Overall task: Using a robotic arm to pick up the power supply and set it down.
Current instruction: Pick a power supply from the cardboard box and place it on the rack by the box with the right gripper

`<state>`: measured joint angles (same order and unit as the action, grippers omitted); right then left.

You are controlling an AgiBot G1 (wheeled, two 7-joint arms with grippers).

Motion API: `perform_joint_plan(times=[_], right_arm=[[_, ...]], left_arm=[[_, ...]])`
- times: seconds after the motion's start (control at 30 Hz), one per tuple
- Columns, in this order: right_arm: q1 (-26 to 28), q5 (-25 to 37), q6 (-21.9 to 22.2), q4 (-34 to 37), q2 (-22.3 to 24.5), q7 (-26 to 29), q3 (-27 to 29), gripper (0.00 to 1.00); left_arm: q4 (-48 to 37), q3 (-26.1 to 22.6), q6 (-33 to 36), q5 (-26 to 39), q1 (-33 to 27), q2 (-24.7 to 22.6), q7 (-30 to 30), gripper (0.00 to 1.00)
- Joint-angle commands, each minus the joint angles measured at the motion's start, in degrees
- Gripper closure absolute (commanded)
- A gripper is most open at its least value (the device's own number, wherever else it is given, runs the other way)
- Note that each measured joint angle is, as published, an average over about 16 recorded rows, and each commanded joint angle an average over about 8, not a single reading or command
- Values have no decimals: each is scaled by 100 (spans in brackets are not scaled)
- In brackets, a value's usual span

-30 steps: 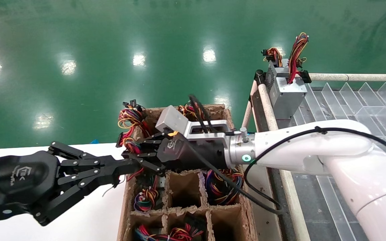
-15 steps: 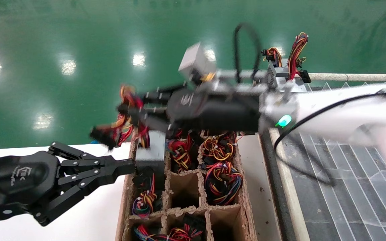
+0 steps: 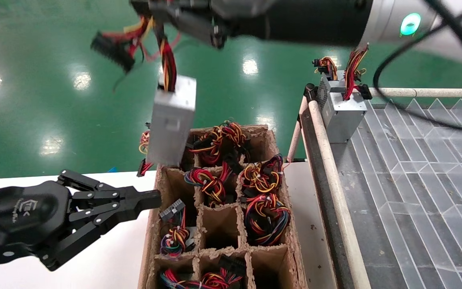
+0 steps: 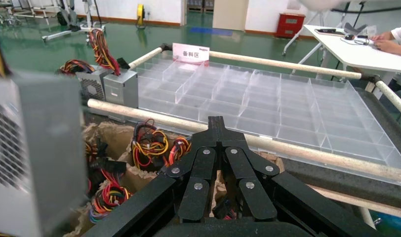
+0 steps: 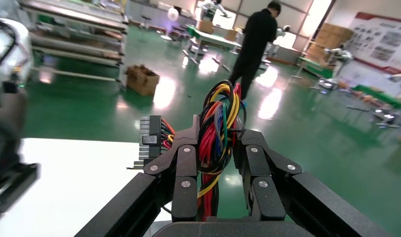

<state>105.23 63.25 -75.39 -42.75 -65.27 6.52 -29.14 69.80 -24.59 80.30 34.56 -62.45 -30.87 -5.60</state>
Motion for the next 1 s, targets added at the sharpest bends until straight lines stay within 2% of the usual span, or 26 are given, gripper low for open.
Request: perform_joint_plan(times=[0.03, 0.27, 0.6, 0.8, 1.0], right_arm=[[223, 69, 21, 73, -23, -48, -2, 100], [967, 467, -69, 709, 61, -360, -125, 100], [2236, 1430, -393, 1929, 227, -1126, -598, 100], [2874, 1993, -302, 2621, 371, -1592, -874, 100], [3295, 2317, -25, 3200, 515, -1949, -1023, 100]], left_arm=[[0, 0, 0, 0, 0, 0, 0, 100], [0, 0, 0, 0, 0, 0, 0, 100], [0, 0, 0, 0, 0, 0, 0, 100], [0, 0, 0, 0, 0, 0, 0, 100], [0, 0, 0, 0, 0, 0, 0, 100]])
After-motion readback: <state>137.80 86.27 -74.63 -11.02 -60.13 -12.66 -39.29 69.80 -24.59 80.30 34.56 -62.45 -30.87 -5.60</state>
